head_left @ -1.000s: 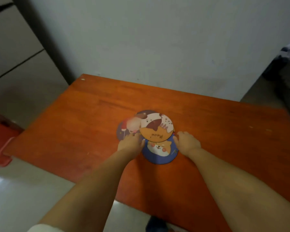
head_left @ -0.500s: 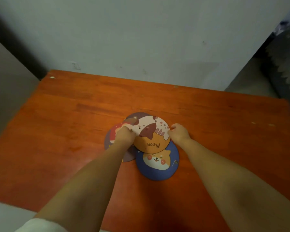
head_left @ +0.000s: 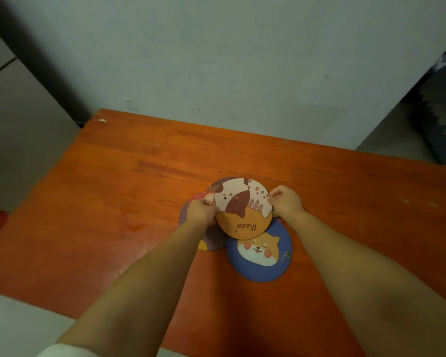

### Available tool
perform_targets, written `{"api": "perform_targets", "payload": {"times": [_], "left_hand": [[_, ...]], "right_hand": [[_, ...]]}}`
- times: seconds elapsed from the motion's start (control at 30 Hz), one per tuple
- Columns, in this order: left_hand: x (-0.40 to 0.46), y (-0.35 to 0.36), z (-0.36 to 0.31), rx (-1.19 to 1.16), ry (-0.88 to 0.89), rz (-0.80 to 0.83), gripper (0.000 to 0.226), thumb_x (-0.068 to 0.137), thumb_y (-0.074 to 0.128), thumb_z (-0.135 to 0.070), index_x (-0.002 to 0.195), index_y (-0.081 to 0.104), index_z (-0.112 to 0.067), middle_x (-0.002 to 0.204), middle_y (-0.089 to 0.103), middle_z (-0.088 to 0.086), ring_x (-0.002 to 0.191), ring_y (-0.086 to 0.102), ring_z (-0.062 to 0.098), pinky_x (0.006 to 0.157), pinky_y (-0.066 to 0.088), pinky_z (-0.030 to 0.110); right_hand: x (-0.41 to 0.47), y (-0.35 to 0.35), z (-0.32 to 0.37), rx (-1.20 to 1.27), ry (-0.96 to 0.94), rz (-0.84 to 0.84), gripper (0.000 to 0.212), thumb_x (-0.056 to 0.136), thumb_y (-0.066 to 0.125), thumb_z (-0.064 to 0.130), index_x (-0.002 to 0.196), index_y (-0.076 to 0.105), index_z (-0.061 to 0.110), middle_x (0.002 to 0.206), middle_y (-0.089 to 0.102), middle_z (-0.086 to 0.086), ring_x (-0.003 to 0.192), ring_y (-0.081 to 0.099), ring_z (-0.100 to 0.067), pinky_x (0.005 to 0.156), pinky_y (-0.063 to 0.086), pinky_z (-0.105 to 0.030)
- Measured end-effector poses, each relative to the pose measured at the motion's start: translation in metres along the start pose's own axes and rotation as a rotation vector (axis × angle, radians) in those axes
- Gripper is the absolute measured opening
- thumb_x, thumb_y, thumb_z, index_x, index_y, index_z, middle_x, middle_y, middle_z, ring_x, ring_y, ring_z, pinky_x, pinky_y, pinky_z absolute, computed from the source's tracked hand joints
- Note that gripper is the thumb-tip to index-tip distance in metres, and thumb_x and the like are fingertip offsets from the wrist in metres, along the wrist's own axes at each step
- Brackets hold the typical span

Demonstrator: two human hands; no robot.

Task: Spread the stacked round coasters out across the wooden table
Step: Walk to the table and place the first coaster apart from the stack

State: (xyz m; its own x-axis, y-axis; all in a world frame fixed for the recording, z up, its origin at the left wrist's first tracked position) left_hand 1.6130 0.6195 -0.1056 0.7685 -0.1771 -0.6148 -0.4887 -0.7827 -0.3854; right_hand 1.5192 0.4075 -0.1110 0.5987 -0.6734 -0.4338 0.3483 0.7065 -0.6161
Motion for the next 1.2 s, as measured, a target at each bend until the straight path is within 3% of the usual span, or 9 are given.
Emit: {"api": "perform_targets", "payload": {"times": [0.13,0.37,0.53,0.67,0.73,0.87,0.97,1.07,1.2], "left_hand": [[-0.001,-0.054,0.013,-0.064,0.013,-0.051,0.04,0.089,0.06,0.0,0.057,0.039,-0.013,0.064,0.044,0.01,0.064,0.046,0.028,0.077,0.052,0.038],[0.004,-0.178,0.064,-0.093,-0.002,-0.083,0.038,0.087,0.059,0.004,0.058,0.038,-0.011,0.064,0.046,0.009,0.063,0.045,0.025,0.061,0.048,0.036],[0.015,-0.265,0.108,-0.079,-0.035,-0.055,0.028,0.087,0.058,0.007,0.063,0.049,-0.006,0.071,0.052,0.014,0.072,0.054,0.029,0.07,0.05,0.038],[0.03,-0.315,0.139,-0.093,-0.077,-0.07,0.027,0.085,0.059,0.008,0.065,0.048,-0.006,0.077,0.054,0.017,0.09,0.054,0.029,0.063,0.051,0.038],[0.04,-0.326,0.149,-0.057,-0.072,-0.068,0.037,0.085,0.059,0.008,0.058,0.04,-0.01,0.068,0.049,0.012,0.086,0.05,0.027,0.058,0.049,0.035],[0.056,-0.334,0.152,0.166,-0.002,-0.116,0.042,0.084,0.062,0.001,0.053,0.036,-0.013,0.07,0.05,0.016,0.078,0.049,0.027,0.078,0.056,0.044],[0.064,-0.328,0.151,0.397,0.075,-0.116,0.045,0.085,0.061,-0.008,0.051,0.032,-0.014,0.057,0.038,0.005,0.072,0.039,0.026,0.062,0.036,0.036],[0.067,-0.322,0.15,0.495,0.105,-0.087,0.02,0.091,0.056,-0.015,0.077,0.061,-0.001,0.083,0.064,0.021,0.086,0.059,0.04,0.071,0.047,0.044],[0.069,-0.322,0.142,0.587,0.117,-0.108,0.035,0.093,0.049,-0.02,0.122,0.048,0.001,0.128,0.054,0.026,0.12,0.051,0.042,0.096,0.045,0.048]], "right_hand": [[-0.02,0.031,0.034,0.049,-0.043,0.077,0.006,0.093,0.058,0.016,0.09,0.054,0.012,0.12,0.061,-0.016,0.103,0.06,-0.035,0.093,0.053,-0.049],[-0.081,0.124,0.102,0.037,-0.102,0.152,0.016,0.092,0.06,0.017,0.077,0.053,0.018,0.094,0.057,-0.011,0.088,0.056,-0.03,0.09,0.054,-0.049],[-0.127,0.211,0.134,0.055,-0.075,0.191,0.002,0.092,0.057,0.013,0.092,0.057,0.011,0.09,0.061,-0.009,0.07,0.056,-0.02,0.064,0.053,-0.035],[-0.15,0.268,0.149,0.035,-0.06,0.201,0.004,0.092,0.056,0.013,0.088,0.055,0.011,0.076,0.058,-0.004,0.068,0.056,-0.021,0.082,0.056,-0.044],[-0.153,0.283,0.153,0.018,-0.04,0.167,0.006,0.091,0.057,0.013,0.086,0.054,0.012,0.085,0.059,-0.006,0.078,0.058,-0.024,0.085,0.055,-0.044],[-0.151,0.301,0.157,-0.007,-0.016,0.112,0.009,0.092,0.055,0.013,0.084,0.053,0.014,0.089,0.059,-0.006,0.079,0.056,-0.024,0.072,0.05,-0.037],[-0.149,0.307,0.153,-0.107,-0.021,0.079,0.009,0.093,0.053,0.013,0.084,0.051,0.012,0.089,0.06,-0.009,0.079,0.052,-0.024,0.067,0.042,-0.031],[-0.147,0.31,0.153,-0.243,-0.052,0.067,0.009,0.094,0.05,0.014,0.092,0.055,0.006,0.103,0.065,-0.018,0.09,0.06,-0.032,0.073,0.048,-0.038],[-0.146,0.308,0.162,-0.374,-0.128,0.065,0.028,0.093,0.05,0.013,0.12,0.049,0.005,0.118,0.059,-0.018,0.103,0.059,-0.035,0.081,0.051,-0.041]]}}
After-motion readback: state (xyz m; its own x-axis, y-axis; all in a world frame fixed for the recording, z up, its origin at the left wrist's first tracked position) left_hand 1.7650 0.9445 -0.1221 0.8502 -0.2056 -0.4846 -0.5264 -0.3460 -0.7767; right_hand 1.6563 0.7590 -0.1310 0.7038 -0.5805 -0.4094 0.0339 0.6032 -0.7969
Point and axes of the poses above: each hand's wrist, its own x-axis towards the middle knuckle, its own y-axis out of the palm, z = x × y, the point moved 5 cm from there along x, towards the middle knuckle
